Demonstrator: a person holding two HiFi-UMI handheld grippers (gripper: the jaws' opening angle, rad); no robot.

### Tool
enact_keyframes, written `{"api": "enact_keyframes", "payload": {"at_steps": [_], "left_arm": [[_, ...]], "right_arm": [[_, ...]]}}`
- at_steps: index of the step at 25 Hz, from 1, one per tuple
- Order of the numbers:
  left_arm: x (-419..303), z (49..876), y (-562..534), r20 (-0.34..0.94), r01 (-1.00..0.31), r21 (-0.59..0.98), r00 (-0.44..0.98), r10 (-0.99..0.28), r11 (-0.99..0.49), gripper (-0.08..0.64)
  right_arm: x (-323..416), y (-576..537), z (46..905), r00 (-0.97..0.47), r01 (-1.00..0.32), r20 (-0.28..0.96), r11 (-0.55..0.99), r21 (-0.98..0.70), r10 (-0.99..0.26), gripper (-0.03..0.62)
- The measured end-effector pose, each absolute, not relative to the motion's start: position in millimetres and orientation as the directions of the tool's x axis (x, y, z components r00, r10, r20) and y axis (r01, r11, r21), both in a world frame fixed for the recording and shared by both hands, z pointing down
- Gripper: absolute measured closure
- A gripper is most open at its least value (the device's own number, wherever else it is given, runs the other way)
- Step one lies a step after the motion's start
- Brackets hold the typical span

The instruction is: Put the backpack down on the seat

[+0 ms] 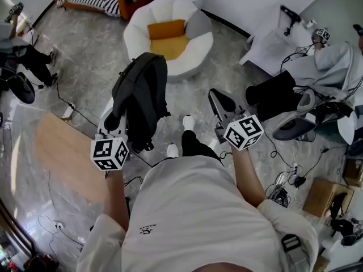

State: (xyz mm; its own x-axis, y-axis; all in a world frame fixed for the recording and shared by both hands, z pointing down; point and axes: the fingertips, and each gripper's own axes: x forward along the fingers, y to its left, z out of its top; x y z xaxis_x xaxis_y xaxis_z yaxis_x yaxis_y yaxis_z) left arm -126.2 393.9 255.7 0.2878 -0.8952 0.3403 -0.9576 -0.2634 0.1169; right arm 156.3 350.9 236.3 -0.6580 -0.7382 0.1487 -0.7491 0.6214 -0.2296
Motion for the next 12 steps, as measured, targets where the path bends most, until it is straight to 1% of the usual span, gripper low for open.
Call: {"api": "enact_keyframes", "payload": {"at_steps": [7, 12], "left_arm": [[-124.6, 263.2, 380.6, 0.352, -0.961, 0.123, 0.277, -0.894, -0.249, 0.488], [-126.3, 270.7, 374.3, 0.349, -0.963, 0.124, 0.268, -0.898, -0.24, 0.488]], "right_arm": [[156.6, 331.4, 246.2, -0.662, -0.747, 0.17, 0.626, -0.222, -0.73, 0.568], [146.9, 317.7, 254.6, -0.67, -0.742, 0.192, 0.653, -0.153, -0.717, 0.568]]}}
